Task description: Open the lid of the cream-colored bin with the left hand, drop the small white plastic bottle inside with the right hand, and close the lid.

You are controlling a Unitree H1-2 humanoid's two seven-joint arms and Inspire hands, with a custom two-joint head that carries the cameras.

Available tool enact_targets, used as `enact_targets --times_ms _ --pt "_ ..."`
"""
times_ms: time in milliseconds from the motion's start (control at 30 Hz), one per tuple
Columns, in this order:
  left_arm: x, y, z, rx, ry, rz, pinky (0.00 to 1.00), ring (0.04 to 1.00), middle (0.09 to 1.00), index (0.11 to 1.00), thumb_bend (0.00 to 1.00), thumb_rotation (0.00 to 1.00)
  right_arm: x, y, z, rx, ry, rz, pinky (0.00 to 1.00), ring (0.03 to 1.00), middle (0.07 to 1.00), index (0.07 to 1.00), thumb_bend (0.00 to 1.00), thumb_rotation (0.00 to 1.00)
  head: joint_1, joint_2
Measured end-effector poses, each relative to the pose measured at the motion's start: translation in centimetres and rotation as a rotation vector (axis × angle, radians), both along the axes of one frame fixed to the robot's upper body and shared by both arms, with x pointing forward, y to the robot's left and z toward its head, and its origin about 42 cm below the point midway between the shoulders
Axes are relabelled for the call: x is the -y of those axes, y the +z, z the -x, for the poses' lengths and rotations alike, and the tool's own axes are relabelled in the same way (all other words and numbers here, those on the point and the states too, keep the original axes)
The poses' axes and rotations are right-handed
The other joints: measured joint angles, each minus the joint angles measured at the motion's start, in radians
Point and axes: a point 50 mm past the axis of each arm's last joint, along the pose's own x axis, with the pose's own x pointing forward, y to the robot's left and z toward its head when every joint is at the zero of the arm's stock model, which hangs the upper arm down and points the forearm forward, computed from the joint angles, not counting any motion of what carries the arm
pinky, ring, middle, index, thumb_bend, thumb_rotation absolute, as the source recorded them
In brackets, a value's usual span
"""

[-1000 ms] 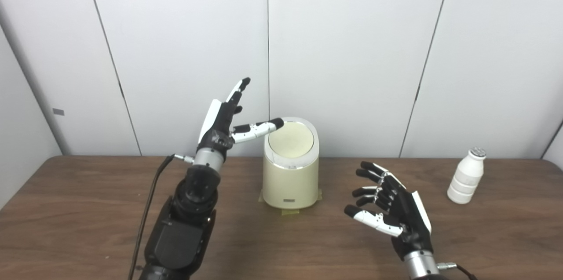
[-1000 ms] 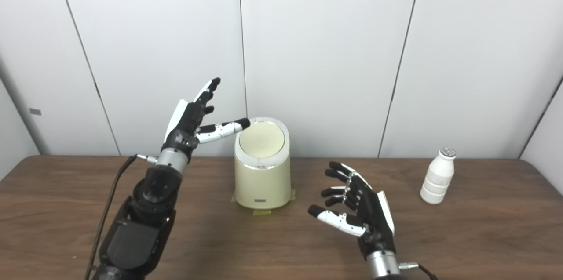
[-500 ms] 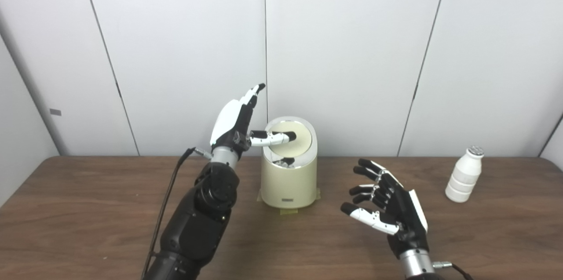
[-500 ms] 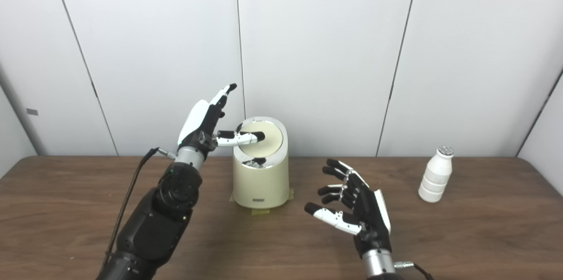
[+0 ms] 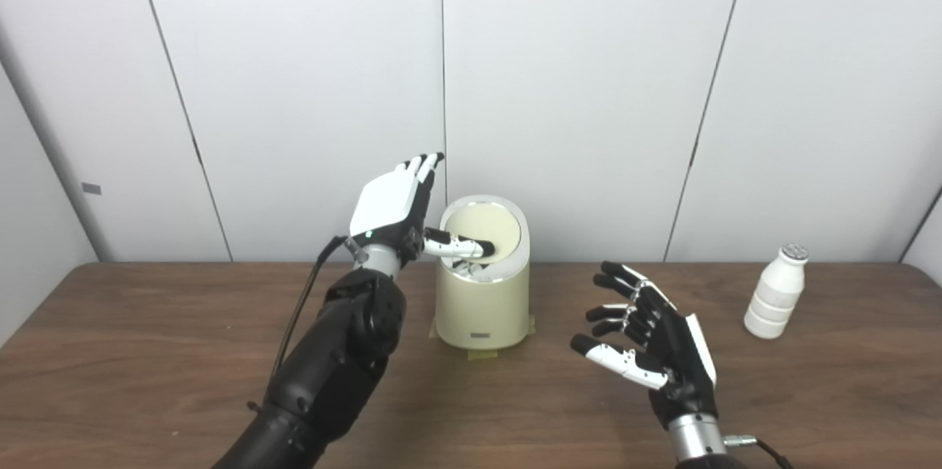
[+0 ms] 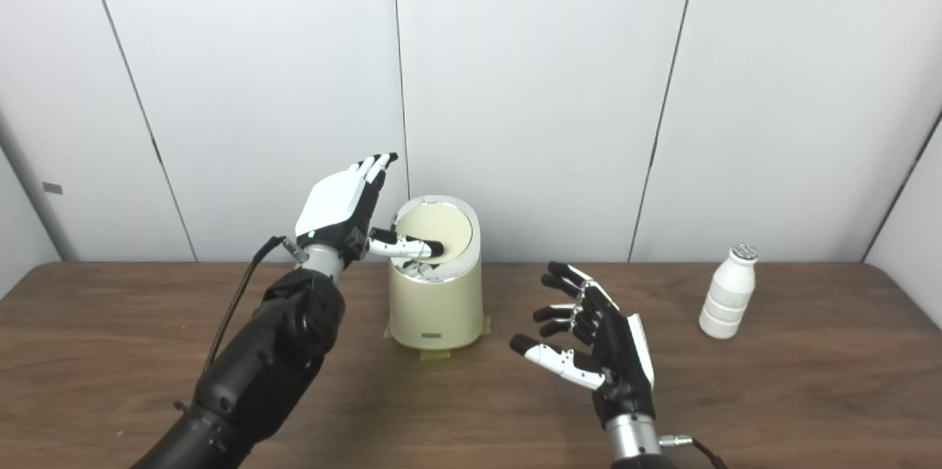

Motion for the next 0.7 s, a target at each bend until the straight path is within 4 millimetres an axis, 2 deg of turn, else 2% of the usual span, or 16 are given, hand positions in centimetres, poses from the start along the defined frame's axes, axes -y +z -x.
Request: enact_targets --times_ms 100,233,367,433,533,633,700 --pt "0.4 0.7 0.2 0.028 -0.005 -0.098 0.83 0.962 1.0 1.0 0.94 0.01 -0.1 0.1 0.0 -0.001 -0.005 0.002 0.46 0.564 0.758 0.762 0.8 0.22 0.0 0.003" --pt "0.5 1.3 0.1 0.04 -0.013 -0.197 0.86 0.98 1.0 1.0 0.91 0.0 -0.1 0.2 0.0 0.001 -0.004 -0.001 0.45 0.562 0.757 0.762 0.8 0.22 0.002 0.005" --pt "0.5 1.8 0.3 0.041 -0.024 -0.254 0.88 0.979 1.0 1.0 0.9 0.0 -0.1 0.3 0.0 0.0 -0.004 -0.002 0.45 0.563 0.755 0.761 0.81 0.23 0.002 0.006" --pt "0.4 2.2 0.6 0.054 -0.027 -0.246 0.82 0.948 0.991 1.0 0.9 0.05 -0.1 0.4 0.0 0.003 -0.004 -0.003 0.46 0.563 0.757 0.758 0.81 0.23 0.002 0.006" --pt "-0.7 2.2 1.5 0.092 -0.041 -0.082 0.73 0.908 0.965 1.0 0.84 0.09 -0.2 0.5 0.0 0.005 -0.002 -0.006 0.46 0.564 0.758 0.757 0.81 0.22 -0.002 0.003" --pt "-2.5 1.6 2.9 0.101 -0.079 0.27 0.75 0.898 0.932 0.985 0.77 0.11 -0.2 0.4 0.0 0.004 -0.004 -0.005 0.46 0.563 0.758 0.76 0.8 0.22 0.0 0.005" --pt "-3.3 1.2 4.3 0.11 -0.121 0.496 0.71 0.87 0.903 0.953 0.75 0.12 -0.1 0.4 0.0 0.004 -0.005 -0.005 0.46 0.567 0.761 0.762 0.8 0.22 0.0 0.002"
